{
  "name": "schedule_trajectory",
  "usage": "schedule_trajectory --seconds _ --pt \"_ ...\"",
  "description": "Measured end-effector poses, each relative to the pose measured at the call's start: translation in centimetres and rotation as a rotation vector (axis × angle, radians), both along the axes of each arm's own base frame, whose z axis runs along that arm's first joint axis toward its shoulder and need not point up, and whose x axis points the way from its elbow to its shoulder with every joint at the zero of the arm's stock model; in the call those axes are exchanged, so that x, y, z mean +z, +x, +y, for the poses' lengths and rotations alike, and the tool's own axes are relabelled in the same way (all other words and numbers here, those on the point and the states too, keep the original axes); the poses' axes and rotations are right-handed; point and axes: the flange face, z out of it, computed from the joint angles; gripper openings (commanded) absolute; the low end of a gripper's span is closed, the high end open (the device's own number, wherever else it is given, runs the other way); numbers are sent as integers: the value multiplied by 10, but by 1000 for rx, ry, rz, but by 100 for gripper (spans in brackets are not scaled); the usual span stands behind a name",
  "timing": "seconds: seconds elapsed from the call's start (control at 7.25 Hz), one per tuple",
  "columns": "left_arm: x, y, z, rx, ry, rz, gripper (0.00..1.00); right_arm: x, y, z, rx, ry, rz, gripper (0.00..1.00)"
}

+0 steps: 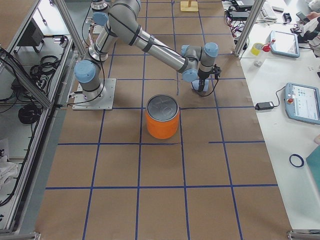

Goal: Flip cup
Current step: 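Carry the cup with the right gripper toward the left arm's side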

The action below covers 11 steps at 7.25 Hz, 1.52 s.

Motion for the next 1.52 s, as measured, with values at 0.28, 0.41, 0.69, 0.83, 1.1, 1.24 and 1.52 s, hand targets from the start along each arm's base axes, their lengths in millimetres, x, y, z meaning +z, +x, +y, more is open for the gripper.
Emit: schedule_trajectory --seconds 0.28,0.41,0.69,0.83,1.1,1.24,1.52 --pt "0 0 0 0 0 0 100 7 9 0 16 -15 15 37" --pt "0 0 0 0 0 0 100 17 28 2 54 -27 54 37" --pt "0 0 0 0 0 0 100 53 96 15 232 -72 128 35" --pt "0 0 0 0 0 0 100 67 132 24 346 -94 138 28" --pt "1 0 -1 0 -2 1 100 81 206 47 631 -134 148 29" --pt "1 0 -1 0 -3 0 100 84 238 57 778 -166 157 29" --pt "2 0 -1 0 -3 0 100 80 300 89 1034 -177 176 29"
